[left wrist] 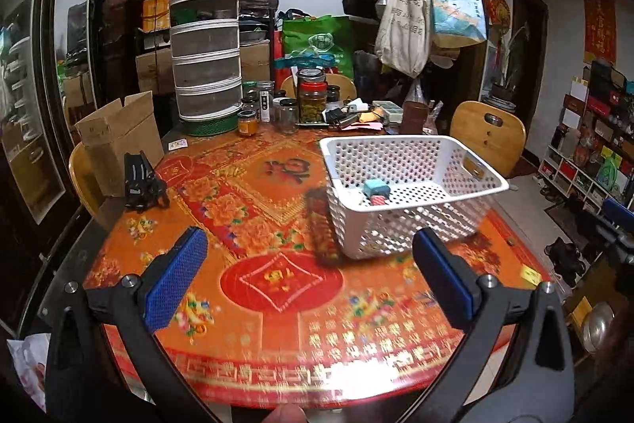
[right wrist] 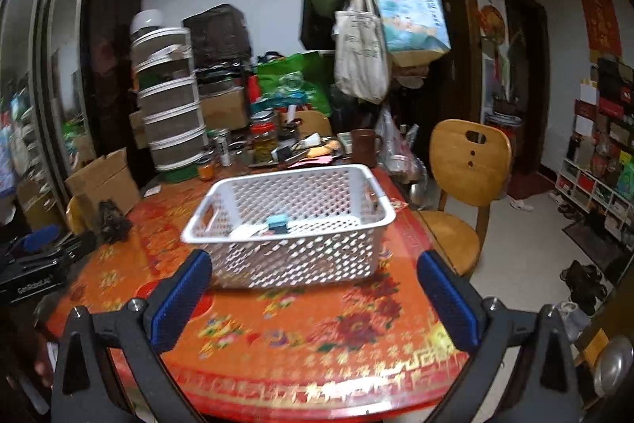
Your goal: Organize rigid objects
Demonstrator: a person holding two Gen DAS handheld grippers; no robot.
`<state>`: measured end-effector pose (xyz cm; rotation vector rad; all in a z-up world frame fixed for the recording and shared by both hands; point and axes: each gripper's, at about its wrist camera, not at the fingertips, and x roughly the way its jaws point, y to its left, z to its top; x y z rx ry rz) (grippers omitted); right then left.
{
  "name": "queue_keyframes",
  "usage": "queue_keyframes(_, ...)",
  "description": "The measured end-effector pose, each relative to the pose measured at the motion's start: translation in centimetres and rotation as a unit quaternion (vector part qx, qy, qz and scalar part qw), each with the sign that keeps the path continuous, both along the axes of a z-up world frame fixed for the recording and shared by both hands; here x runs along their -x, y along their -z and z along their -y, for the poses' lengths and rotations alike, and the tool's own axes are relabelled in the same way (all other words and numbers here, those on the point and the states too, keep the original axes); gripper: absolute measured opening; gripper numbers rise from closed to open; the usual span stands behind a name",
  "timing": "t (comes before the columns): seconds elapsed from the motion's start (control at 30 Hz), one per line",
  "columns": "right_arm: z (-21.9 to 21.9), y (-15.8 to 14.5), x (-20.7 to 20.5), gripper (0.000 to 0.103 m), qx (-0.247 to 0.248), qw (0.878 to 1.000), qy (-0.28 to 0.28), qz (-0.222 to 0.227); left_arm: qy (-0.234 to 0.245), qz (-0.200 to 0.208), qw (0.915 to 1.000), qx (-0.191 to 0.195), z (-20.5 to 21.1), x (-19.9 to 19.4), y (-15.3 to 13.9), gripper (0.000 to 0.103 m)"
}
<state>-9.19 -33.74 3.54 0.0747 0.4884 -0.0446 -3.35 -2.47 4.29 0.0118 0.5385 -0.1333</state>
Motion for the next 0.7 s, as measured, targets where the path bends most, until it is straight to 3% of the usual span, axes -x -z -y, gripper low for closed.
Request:
queue_keyframes(0.2, -1.3, 0.3, 0.7, 0.103, -0.002, 1.0, -0.01, -0.013, 0.018, 0.001, 0.9998, -0.013, 2.4, 2.2, -0.2, 0.102)
queue_keyframes(0.7, -1.0, 1.5, -0.4, 0.103, -0.006, 0.999, -0.015, -0.033, 0.018, -0.023, 0.9995, -0.007, 3.7, -0.4, 0.7, 0.102)
